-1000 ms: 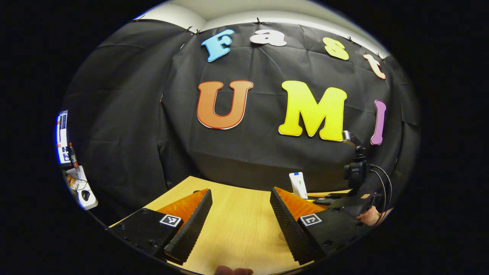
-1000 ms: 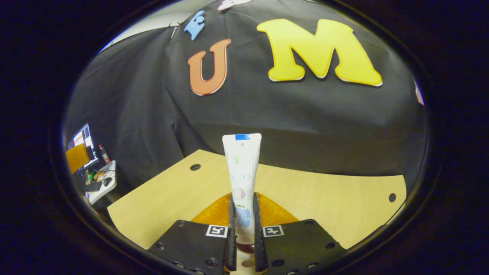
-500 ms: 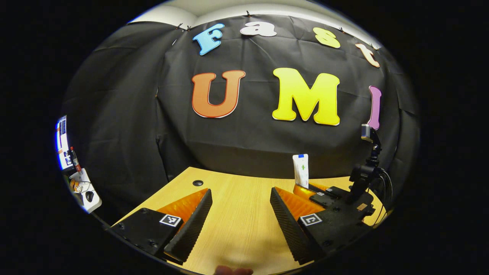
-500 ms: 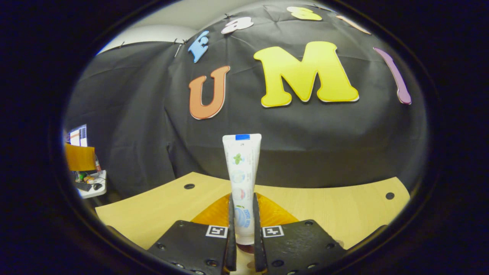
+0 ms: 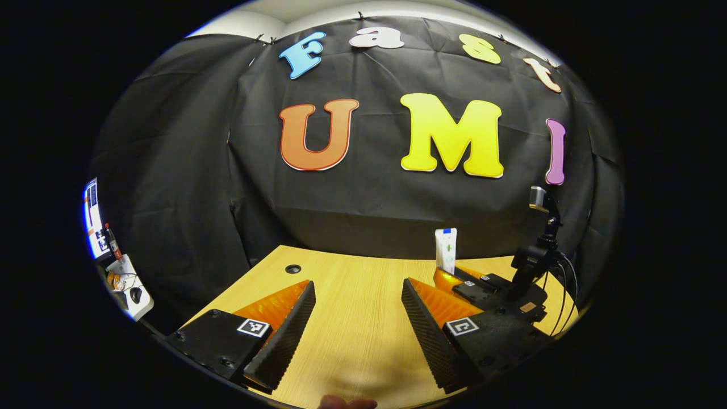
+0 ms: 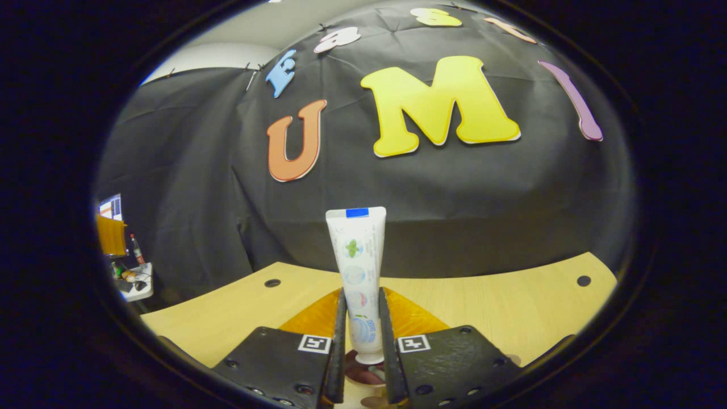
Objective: Put the toothbrush and toothpaste on the desktop into the cup, then pick up the cup and place it on the coaster on the desktop.
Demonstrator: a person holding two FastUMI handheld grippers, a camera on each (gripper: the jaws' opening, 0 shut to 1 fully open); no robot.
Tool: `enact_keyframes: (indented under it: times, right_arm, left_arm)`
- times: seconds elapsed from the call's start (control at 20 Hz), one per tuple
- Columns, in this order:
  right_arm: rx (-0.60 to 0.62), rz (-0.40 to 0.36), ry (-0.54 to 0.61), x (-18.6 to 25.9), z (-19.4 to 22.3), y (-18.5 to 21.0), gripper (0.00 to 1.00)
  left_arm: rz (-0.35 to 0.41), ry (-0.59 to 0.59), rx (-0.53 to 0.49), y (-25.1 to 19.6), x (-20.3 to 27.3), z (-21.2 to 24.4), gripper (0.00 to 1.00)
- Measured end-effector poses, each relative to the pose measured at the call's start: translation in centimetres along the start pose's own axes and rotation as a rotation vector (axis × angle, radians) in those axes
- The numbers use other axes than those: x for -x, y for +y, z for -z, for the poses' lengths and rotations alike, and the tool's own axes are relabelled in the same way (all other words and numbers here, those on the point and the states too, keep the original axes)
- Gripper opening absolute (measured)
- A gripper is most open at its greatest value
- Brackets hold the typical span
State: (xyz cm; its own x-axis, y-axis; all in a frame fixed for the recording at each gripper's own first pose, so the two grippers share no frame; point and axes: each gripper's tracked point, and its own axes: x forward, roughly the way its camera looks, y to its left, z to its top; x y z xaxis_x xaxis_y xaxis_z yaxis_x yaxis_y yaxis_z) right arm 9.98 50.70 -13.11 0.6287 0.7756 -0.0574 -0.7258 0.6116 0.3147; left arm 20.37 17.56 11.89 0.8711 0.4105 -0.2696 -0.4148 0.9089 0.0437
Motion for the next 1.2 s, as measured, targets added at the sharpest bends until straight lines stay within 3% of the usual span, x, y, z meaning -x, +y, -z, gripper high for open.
enact_keyframes:
  times: [0.05,0.15,0.2,0.25,0.3,0.4,0.65,0.85,0.9,0.95,1.05,1.1,1.2]
  right_arm:
    - [0.007,0.002,-0.006,0.4,0.0,-0.1,0.31]
    - [0.019,0.0,-0.021,1.2,-0.1,-0.1,0.44]
    - [0.013,-0.003,-0.022,1.5,-0.3,-0.2,0.55]
    - [0.007,-0.004,-0.022,1.8,-0.4,-0.2,0.56]
    - [0.005,-0.003,-0.02,2.2,-0.5,-0.3,0.66]
    - [0.004,-0.005,-0.01,3.1,-0.8,-0.5,0.77]
    - [0.021,0.034,-0.011,8.0,-4.1,-2.7,0.93]
    - [0.074,0.094,0.024,13.3,-6.3,-6.5,0.96]
    - [0.089,0.115,0.031,14.6,-6.9,-7.7,0.92]
    - [0.097,0.131,0.035,16.0,-7.4,-8.9,0.96]
    - [0.115,0.178,0.058,18.3,-7.9,-11.4,0.92]
    - [0.121,0.212,0.07,19.4,-8.0,-12.9,0.96]
    - [0.079,0.256,0.093,21.5,-8.1,-14.9,0.96]
  left_arm:
    - [0.002,0.002,-0.001,-0.1,-0.1,0.0,0.96]
    - [0.005,0.011,-0.001,-0.2,-0.3,0.2,0.96]
    - [0.008,0.011,0.001,-0.3,-0.4,0.1,0.97]
    - [0.01,0.01,0.002,-0.4,-0.5,0.1,0.97]
    - [0.013,0.01,0.004,-0.5,-0.6,0.1,0.97]
    - [0.023,0.01,0.016,-1.1,-0.6,0.1,0.97]
    - [0.073,0.026,0.076,-4.0,-1.4,1.0,0.97]
    - [0.111,0.114,0.107,-8.1,-1.8,3.5,0.97]
    - [0.129,0.145,0.119,-9.5,-1.7,4.5,0.97]
    - [0.145,0.178,0.133,-10.7,-1.7,5.5,0.97]
    - [0.18,0.25,0.164,-13.5,-1.6,7.4,0.97]
    - [0.195,0.28,0.166,-14.7,-1.6,8.3,0.98]
    - [0.213,0.328,0.15,-16.8,-1.2,10.2,0.98]
